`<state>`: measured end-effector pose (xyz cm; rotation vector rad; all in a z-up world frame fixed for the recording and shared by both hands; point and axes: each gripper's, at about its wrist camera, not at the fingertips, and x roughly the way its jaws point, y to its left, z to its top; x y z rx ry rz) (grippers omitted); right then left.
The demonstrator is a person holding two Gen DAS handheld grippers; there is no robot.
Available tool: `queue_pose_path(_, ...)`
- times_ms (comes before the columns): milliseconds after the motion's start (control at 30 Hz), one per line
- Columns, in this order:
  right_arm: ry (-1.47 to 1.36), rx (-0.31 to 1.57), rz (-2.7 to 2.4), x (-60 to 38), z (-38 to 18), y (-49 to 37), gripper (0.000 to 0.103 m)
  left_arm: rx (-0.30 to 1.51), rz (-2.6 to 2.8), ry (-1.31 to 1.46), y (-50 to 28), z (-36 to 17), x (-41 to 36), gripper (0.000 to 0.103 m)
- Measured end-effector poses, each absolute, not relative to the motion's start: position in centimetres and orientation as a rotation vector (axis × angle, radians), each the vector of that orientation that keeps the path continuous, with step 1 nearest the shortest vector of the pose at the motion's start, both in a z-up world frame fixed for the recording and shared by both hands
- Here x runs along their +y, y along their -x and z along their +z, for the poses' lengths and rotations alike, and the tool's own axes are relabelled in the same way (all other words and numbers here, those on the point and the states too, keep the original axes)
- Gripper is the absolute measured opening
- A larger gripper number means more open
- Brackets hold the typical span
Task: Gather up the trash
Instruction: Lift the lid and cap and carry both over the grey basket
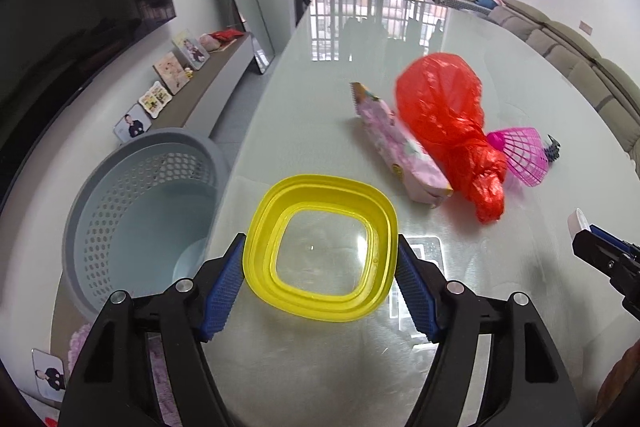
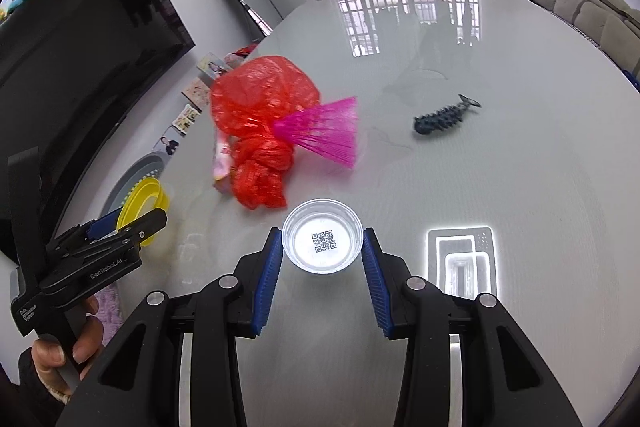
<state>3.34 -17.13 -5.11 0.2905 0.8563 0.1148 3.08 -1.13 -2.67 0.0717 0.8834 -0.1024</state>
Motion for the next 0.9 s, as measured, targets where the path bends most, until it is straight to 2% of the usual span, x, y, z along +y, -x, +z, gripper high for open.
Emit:
queue_pose_path(567,-0.288,0.836,0.05,-13.8,-3.0,-3.5,0.039,0.822,-0.047,-0.034,-1.7,0.0,7.5,0.069)
queue_pose_path(900,-0.196,0.835,0.228,-6.1,-2.1,-7.6,0.039,0.839,0.021,0.006,-2.5,-0.5,12.4,0.069)
